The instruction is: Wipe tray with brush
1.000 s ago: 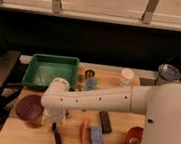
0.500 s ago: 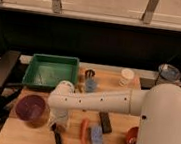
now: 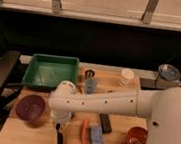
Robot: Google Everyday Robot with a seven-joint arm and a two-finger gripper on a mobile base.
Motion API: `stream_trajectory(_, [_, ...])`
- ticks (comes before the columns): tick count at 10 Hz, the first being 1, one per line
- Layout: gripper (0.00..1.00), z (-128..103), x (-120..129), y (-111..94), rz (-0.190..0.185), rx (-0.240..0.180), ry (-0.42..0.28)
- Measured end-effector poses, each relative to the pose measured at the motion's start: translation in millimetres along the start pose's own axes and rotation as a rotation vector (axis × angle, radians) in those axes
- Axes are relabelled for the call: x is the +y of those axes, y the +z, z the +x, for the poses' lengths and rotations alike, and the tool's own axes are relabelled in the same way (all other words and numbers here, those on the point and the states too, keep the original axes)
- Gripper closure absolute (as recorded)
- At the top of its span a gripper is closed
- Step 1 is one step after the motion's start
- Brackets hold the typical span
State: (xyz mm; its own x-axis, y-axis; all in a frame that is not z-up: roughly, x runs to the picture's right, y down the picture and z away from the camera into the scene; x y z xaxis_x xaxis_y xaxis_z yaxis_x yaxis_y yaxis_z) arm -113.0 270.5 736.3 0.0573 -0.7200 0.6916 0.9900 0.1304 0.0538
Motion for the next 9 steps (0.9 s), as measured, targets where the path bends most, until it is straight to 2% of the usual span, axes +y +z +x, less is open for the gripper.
stream_trajectory(1, [1.00, 3.0, 2.9, -16.6, -0.003, 0.034, 0.016])
stream_trajectory(4, [1.00, 35.2, 13.6, -80.4, -0.013, 0.143, 0.080])
stream_trajectory(7, [1.00, 89.1, -4.1, -160.7, 0.002, 0.258, 0.099])
stream_trajectory(9, [1.00, 122.8, -27.7, -190.5, 0.018, 0.296, 0.083])
